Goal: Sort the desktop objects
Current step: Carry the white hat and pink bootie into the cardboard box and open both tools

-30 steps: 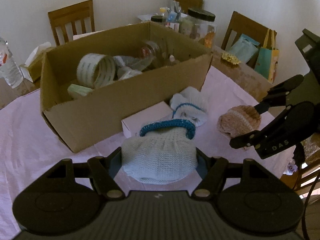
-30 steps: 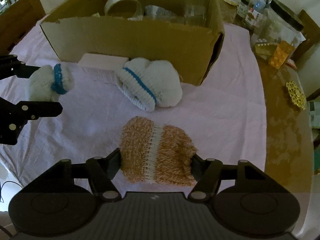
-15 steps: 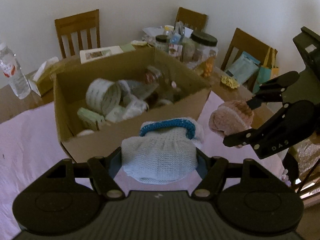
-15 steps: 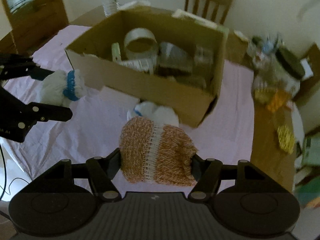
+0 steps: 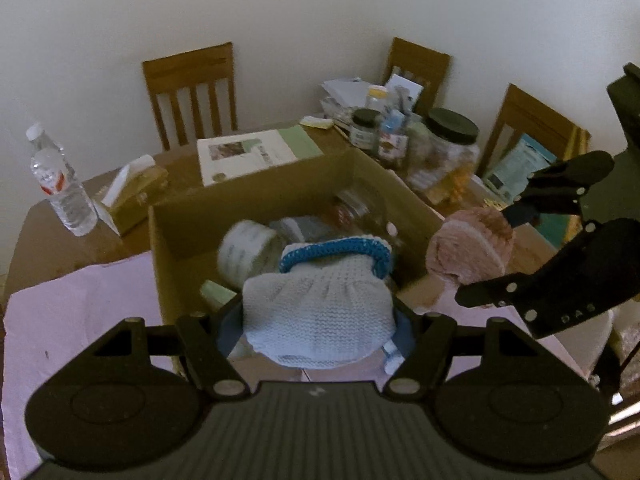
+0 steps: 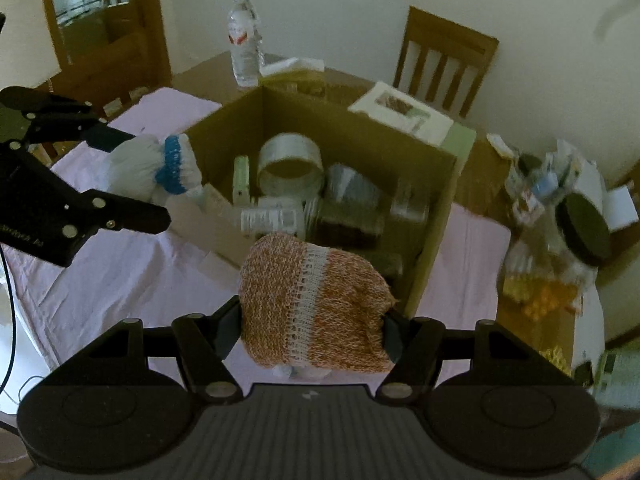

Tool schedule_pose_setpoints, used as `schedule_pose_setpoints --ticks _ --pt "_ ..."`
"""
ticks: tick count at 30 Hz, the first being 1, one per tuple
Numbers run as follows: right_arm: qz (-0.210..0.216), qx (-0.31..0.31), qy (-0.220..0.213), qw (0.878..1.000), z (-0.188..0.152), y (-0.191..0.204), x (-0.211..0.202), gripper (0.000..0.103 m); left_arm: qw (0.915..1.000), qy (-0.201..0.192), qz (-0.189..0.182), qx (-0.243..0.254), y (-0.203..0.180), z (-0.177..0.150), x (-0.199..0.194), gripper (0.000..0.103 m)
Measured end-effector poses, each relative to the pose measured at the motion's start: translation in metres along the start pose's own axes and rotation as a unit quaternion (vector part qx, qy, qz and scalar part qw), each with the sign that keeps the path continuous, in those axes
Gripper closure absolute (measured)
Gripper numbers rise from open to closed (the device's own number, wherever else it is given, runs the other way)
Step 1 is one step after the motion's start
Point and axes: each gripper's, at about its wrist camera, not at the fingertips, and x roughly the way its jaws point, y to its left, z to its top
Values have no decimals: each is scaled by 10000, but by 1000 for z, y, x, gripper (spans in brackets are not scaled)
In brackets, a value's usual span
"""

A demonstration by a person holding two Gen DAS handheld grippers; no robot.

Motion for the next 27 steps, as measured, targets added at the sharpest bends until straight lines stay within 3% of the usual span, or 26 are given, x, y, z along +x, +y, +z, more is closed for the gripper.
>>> schedule_pose_setpoints --ticks 10,27 --pt "138 -164 -169 9996 32 -23 10 30 9997 87 214 9 22 30 24 31" --pt "-159 158 -15 9997 61 -38 36 30 9993 220 237 189 72 64 82 31"
